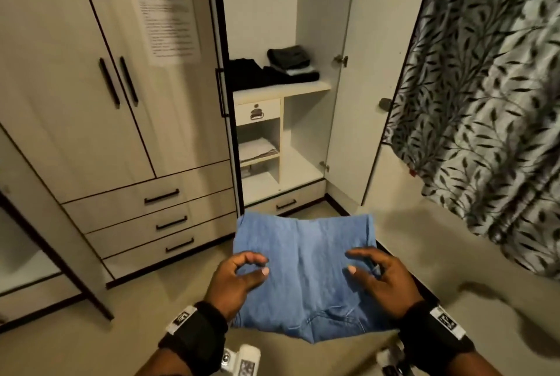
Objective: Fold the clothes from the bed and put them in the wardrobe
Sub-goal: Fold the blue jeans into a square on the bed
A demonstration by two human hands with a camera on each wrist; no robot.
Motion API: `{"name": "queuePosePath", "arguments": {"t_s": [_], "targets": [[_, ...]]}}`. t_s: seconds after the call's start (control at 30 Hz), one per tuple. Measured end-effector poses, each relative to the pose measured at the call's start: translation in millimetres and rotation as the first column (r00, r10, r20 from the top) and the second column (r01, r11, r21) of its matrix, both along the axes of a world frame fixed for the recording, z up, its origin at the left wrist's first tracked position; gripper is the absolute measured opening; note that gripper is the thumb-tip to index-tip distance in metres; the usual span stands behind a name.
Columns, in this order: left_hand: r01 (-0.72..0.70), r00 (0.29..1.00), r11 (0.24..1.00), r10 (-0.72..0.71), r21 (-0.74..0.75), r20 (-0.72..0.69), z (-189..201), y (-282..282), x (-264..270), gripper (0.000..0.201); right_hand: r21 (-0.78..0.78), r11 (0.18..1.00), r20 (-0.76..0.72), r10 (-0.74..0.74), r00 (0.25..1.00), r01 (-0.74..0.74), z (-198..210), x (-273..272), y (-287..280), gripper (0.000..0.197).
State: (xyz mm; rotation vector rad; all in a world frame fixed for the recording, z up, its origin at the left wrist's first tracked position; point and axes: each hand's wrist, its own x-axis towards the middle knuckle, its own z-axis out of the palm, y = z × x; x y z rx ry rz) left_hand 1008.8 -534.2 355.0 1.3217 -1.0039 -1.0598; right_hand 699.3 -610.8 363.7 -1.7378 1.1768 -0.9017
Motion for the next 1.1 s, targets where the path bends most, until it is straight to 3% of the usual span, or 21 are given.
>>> {"name": "queuePosePath", "arguments": {"t_s": [0.2,0.37,0.5,0.6,0.8,0.97,1.1], "targets": [[0.057,0.998,0.997,-0.056,-0.047,0.031,1.9,-103.0,38.6,0.052,-0.031,1.000,0.048,0.006,0.999,-0.005,-15.5,33.7,-121.6,0.019],[0.017,0.997,0.993,-0.008,-0.117,0.081,15.2,-233.6,64.4,0.052,-0.073,0.997,0.148,0.022,0.989,-0.011,-10.4,65.5,-259.9,0.018],[-0.106,0.989,0.983,0.120,-0.151,0.086,15.7,-338.2,65.0,0.027,-0.093,0.994,0.097,0.071,0.993,-0.062,5.3,73.9,-369.0,0.025],[-0.091,0.991,0.990,0.101,-0.111,0.090,11.4,-409.4,59.2,0.016,-0.092,0.992,0.010,0.084,0.996,-0.082,13.9,70.3,-444.3,0.036],[-0.136,0.988,0.990,0.138,-0.032,0.075,1.0,-531.9,55.2,0.013,-0.146,0.985,-0.072,0.082,0.994,-0.092,26.1,78.5,-566.8,0.037],[-0.121,0.985,0.993,0.121,-0.001,0.120,-14.2,-639.0,59.3,0.029,-0.202,0.976,-0.164,0.049,0.985,-0.083,26.8,92.6,-663.2,0.040],[-0.109,0.992,0.993,0.107,0.032,0.062,-17.1,-711.5,56.0,0.037,-0.268,0.959,-0.197,0.044,0.979,-0.097,34.5,94.2,-726.3,0.041]]}}
